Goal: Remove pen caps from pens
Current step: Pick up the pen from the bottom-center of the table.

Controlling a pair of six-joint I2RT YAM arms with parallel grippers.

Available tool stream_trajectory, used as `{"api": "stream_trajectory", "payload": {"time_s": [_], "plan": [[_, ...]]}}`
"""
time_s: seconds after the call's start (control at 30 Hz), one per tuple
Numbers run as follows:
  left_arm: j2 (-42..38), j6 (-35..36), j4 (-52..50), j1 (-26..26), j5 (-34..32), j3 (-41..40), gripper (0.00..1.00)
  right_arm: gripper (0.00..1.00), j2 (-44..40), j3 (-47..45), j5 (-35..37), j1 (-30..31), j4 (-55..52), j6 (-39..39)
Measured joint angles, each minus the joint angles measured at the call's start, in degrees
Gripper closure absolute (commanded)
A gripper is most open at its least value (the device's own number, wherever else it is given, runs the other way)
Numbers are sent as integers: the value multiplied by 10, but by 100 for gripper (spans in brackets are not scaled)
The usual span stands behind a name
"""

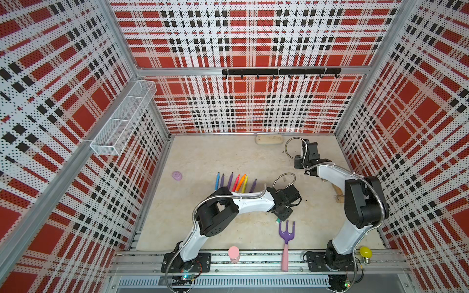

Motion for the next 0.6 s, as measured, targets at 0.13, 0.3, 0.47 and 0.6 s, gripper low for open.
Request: {"api": "stream_trajectory", "payload": {"time_s": [0.13,0.3,0.47,0.6], "plan": [[0,0,-1,3,-5,-1,70,60,-5,-8,9,0,8,0],[-5,-2,12,12,-3,-15,80,59,-43,-31,20,0,14,0],[-21,-4,43,28,11,-43,86,60,-86,-44,34,0,28,0],[-46,-4,66,55,13,-83,87,59,-121,-73,31,0,55,0]]}}
